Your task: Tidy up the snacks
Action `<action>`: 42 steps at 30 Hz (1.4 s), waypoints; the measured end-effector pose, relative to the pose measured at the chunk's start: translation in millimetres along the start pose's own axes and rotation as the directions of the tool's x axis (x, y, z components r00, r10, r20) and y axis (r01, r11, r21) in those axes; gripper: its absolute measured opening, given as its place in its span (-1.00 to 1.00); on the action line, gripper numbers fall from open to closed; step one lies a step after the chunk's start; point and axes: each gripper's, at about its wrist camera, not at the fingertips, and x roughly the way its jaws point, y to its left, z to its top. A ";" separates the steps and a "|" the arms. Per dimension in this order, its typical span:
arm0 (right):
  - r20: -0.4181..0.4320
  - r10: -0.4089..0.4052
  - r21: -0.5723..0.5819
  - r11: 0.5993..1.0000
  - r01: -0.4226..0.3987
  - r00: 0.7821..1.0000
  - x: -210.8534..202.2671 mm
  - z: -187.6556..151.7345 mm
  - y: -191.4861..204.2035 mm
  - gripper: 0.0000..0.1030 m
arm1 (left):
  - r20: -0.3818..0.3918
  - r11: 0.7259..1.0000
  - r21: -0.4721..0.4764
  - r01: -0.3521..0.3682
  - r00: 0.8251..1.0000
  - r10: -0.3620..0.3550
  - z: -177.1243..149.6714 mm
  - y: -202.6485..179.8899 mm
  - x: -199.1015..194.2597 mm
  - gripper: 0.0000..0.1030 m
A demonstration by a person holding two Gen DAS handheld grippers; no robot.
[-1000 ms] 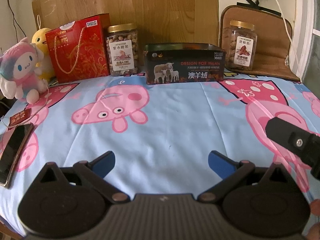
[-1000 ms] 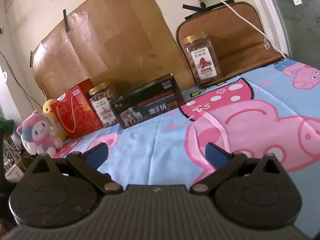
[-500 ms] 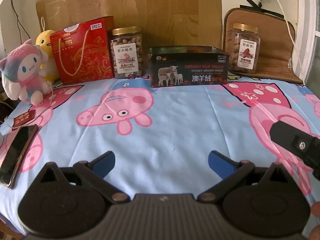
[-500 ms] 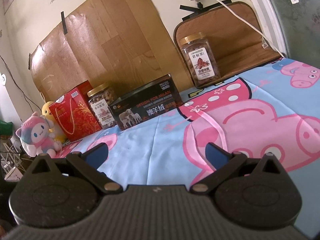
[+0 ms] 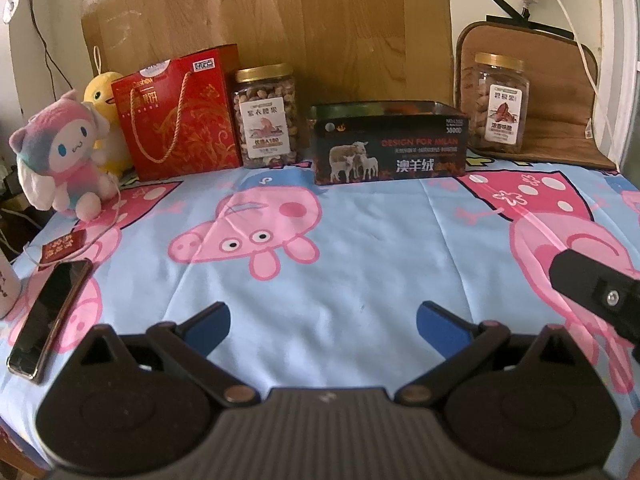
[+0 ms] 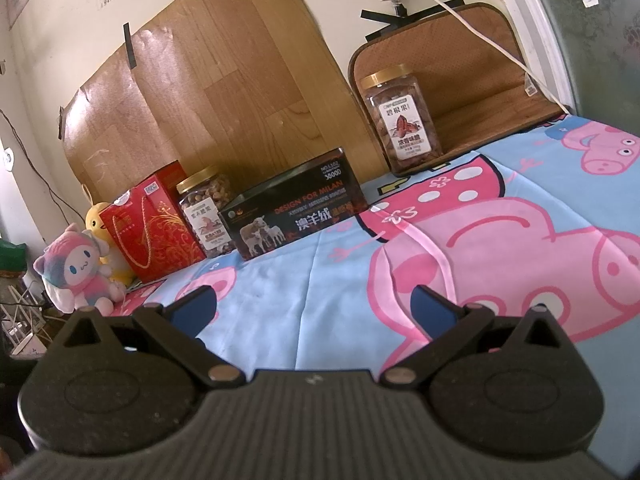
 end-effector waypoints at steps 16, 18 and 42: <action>0.011 0.016 -0.020 1.000 -0.016 1.000 -2.5 12.1 6.6 1.00 | 0.080 1.000 -0.007 -0.019 0.997 0.019 18.0 8.3 -9.9 1.00; 0.012 0.035 -0.048 0.998 -0.034 0.999 -3.2 23.1 10.0 1.00 | 0.103 0.999 -0.012 -0.032 0.994 0.033 27.3 10.3 -13.6 1.00; -0.212 0.170 -0.177 0.962 -0.209 0.962 -1.1 185.3 42.4 1.00 | 0.083 0.999 0.013 -0.044 0.996 0.043 92.0 12.2 -12.9 1.00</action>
